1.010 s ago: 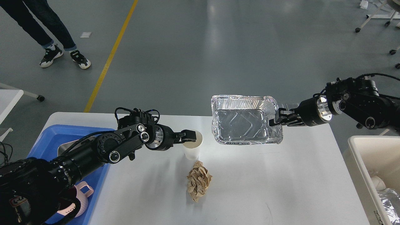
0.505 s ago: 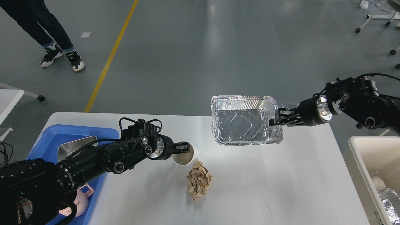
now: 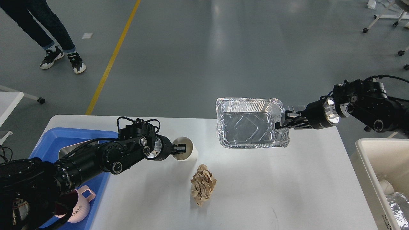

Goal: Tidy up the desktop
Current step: 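Lift the paper cup high with the left gripper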

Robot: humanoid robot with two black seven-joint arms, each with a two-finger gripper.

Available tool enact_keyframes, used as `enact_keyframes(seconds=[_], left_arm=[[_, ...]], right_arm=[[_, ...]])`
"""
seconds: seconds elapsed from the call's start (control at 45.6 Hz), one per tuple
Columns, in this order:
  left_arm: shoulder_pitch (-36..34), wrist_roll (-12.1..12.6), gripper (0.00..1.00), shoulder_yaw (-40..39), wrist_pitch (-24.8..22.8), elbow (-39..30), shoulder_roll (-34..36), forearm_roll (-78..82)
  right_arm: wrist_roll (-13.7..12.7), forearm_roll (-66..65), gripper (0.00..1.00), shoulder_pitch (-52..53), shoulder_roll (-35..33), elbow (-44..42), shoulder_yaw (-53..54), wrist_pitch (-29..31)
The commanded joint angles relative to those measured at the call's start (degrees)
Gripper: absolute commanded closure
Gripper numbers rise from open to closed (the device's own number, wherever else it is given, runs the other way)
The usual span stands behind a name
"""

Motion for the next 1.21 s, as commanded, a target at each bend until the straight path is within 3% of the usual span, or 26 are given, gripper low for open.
enact_keyframes(seconds=[0.0,0.219,0.329,0.527,0.768,0.944,1.185], left_arm=[[-0.02,-0.32,1.0,-0.1,-2.52,-2.05,5.47,-0.16],[-2.3,-1.9,1.0,-1.24,-8.05,-9.86,19.44,-0.42],[-9.32,-2.07,1.0,-2.38,-10.78,-14.44,25.69,-1.91],[-24.53,-3.04,1.0,-5.37,-18.6,-12.52,27.02,-3.32],[-33.86,-2.6,1.0,-5.11,-19.84,-11.2,18.32,-4.11],[-33.95,-2.34,1.0,-4.23,-20.45,-10.67,9.88,-3.94],[-33.42,-2.25,1.0,-1.68,-20.45,-9.88,0.13,-3.76]], right_arm=[[0.09,-0.06,1.0,-0.1,0.0,-0.03,0.0,-0.17],[0.09,-0.23,1.0,-0.19,0.0,-0.03,0.0,-0.26],[0.18,-0.23,1.0,-0.54,0.0,-0.03,0.0,-0.26],[0.26,-0.32,1.0,-0.71,1.22,0.15,-0.09,-0.52],[0.09,-0.94,1.0,-0.19,1.93,0.15,-2.71,-0.35],[0.0,-0.94,1.0,0.78,3.6,-0.03,-8.96,-0.17],[0.0,-0.76,1.0,0.78,3.6,-0.03,-9.31,0.0]])
